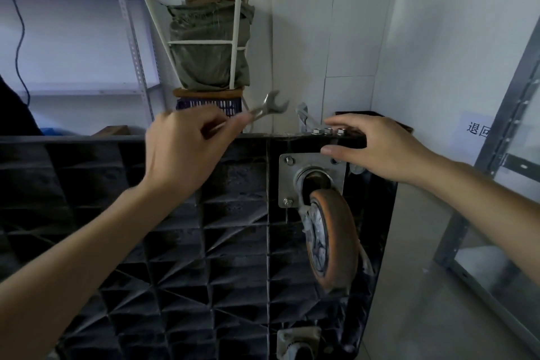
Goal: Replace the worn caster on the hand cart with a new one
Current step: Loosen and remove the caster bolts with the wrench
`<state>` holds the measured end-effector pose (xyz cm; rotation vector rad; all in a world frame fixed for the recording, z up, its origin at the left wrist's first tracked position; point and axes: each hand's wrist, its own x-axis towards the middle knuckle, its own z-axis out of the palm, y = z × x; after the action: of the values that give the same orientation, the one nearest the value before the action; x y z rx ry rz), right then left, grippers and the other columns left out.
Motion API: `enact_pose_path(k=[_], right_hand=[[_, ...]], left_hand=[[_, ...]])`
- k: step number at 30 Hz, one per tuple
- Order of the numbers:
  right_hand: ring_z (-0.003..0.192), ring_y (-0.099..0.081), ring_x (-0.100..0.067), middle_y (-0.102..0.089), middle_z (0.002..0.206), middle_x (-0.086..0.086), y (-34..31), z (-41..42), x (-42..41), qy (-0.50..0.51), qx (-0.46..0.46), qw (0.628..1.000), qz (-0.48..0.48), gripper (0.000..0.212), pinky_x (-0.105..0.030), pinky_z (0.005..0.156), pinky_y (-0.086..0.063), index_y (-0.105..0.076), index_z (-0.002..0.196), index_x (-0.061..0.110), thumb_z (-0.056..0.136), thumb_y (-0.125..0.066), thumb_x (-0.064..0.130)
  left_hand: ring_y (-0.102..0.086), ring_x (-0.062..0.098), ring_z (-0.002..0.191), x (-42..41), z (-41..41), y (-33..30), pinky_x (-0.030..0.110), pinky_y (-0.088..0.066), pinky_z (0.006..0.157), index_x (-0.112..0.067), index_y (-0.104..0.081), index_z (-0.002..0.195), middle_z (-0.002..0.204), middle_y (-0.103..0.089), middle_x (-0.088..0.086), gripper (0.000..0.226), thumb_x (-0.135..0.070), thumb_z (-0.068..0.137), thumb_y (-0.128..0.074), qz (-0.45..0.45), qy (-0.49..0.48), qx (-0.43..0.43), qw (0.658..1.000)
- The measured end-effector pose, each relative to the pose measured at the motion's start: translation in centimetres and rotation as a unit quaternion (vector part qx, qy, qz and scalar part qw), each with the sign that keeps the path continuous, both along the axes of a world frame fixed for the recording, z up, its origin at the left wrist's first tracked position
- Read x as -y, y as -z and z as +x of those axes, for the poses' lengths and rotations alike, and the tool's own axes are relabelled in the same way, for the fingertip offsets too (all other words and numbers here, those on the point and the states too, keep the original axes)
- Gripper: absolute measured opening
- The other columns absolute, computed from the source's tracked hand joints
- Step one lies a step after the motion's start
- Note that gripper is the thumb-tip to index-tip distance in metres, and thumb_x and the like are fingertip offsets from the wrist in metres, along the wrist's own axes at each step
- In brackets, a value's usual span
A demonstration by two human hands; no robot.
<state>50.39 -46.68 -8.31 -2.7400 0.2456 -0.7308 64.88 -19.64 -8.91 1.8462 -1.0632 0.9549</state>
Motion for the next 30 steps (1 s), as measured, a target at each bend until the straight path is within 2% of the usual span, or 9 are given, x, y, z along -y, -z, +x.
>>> enact_pose_path(k=[3, 6, 10, 12, 14, 18, 21, 25, 30], right_hand=[[0.131, -0.054, -0.010, -0.059, 0.140, 0.019, 0.1, 0.1, 0.0, 0.016, 0.001, 1.000, 0.003, 0.094, -0.049, 0.107, -0.047, -0.053, 0.139, 0.045, 0.062, -0.046, 0.099], [0.130, -0.055, -0.011, -0.061, 0.139, 0.017, 0.3, 0.2, 0.1, 0.026, 0.009, 1.000, -0.001, 0.083, -0.049, 0.106, -0.047, -0.056, 0.137, 0.046, 0.066, -0.058, 0.088], [0.124, -0.059, -0.013, -0.065, 0.133, 0.016, 0.2, 0.2, 0.1, 0.034, 0.017, 0.999, 0.008, 0.078, -0.046, 0.104, -0.049, -0.061, 0.134, 0.044, 0.065, -0.065, 0.081], [0.122, -0.061, -0.013, -0.067, 0.131, 0.015, 0.2, 0.3, 0.0, 0.033, 0.019, 0.999, 0.010, 0.078, -0.045, 0.104, -0.049, -0.062, 0.134, 0.042, 0.065, -0.065, 0.078], [0.120, -0.061, -0.013, -0.068, 0.130, 0.014, 0.3, 0.4, 0.1, 0.035, 0.022, 0.999, 0.006, 0.071, -0.045, 0.103, -0.050, -0.062, 0.134, 0.043, 0.070, -0.070, 0.073], [0.118, -0.063, -0.014, -0.070, 0.125, 0.013, 0.5, 0.5, 0.0, 0.038, 0.026, 0.999, 0.003, 0.074, -0.045, 0.102, -0.050, -0.062, 0.133, 0.044, 0.067, -0.065, 0.078], [0.116, -0.063, -0.013, -0.071, 0.122, 0.013, 0.5, 0.5, 0.0, 0.038, 0.029, 0.999, 0.002, 0.080, -0.045, 0.101, -0.051, -0.062, 0.132, 0.045, 0.062, -0.059, 0.083], [0.118, -0.063, -0.014, -0.071, 0.123, 0.012, 0.5, 0.6, 0.2, 0.037, 0.035, 0.999, 0.001, 0.068, -0.045, 0.101, -0.051, -0.063, 0.132, 0.045, 0.070, -0.068, 0.074], [0.119, -0.063, -0.016, -0.071, 0.125, 0.011, 0.8, 0.5, 0.2, 0.036, 0.044, 0.998, -0.001, 0.066, -0.048, 0.102, -0.051, -0.063, 0.131, 0.045, 0.071, -0.069, 0.072]], left_hand=[[-0.051, 0.005, 0.044, -1.8, -1.3, 3.5, 0.020, -0.036, 0.045, -0.025, -0.070, 0.067, 0.048, -0.054, -0.012, 0.046, -0.063, 0.091, -0.060, 0.065, 0.015, -0.025, 0.997], [-0.056, 0.004, 0.047, -2.4, -0.9, 7.6, 0.028, -0.045, 0.045, -0.027, -0.072, 0.068, 0.052, -0.060, -0.011, 0.060, -0.079, 0.085, -0.047, 0.151, -0.006, -0.022, 0.988], [-0.048, 0.009, 0.043, -2.3, 0.0, 10.3, 0.021, -0.029, 0.043, -0.031, -0.065, 0.061, 0.047, -0.051, -0.011, 0.056, -0.079, 0.084, -0.051, 0.198, -0.025, -0.009, 0.980], [-0.045, 0.008, 0.044, -1.9, 0.3, 10.2, 0.021, -0.026, 0.044, -0.031, -0.067, 0.062, 0.046, -0.047, -0.013, 0.051, -0.076, 0.083, -0.053, 0.209, -0.031, -0.013, 0.977], [-0.055, 0.012, 0.050, -1.4, 0.5, 9.9, 0.021, -0.028, 0.045, -0.031, -0.069, 0.067, 0.050, -0.052, -0.012, 0.050, -0.075, 0.084, -0.055, 0.224, -0.045, -0.016, 0.973], [-0.064, 0.021, 0.063, -0.5, 1.0, 9.6, 0.025, -0.037, 0.051, -0.028, -0.072, 0.072, 0.061, -0.064, -0.004, 0.067, -0.085, 0.080, -0.037, 0.228, -0.058, -0.021, 0.972], [-0.063, 0.023, 0.060, -0.1, 1.0, 9.3, 0.026, -0.037, 0.050, -0.026, -0.071, 0.067, 0.058, -0.062, -0.003, 0.060, -0.079, 0.082, -0.048, 0.231, -0.053, -0.018, 0.971], [-0.059, 0.024, 0.056, 0.3, 0.7, 8.5, 0.026, -0.030, 0.048, -0.021, -0.066, 0.063, 0.054, -0.057, -0.004, 0.059, -0.075, 0.084, -0.054, 0.256, -0.058, 0.010, 0.965], [-0.064, 0.033, 0.068, 1.1, 0.0, 7.8, 0.032, -0.040, 0.057, -0.021, -0.068, 0.073, 0.067, -0.064, 0.002, 0.059, -0.075, 0.087, -0.048, 0.275, -0.091, 0.052, 0.956]])
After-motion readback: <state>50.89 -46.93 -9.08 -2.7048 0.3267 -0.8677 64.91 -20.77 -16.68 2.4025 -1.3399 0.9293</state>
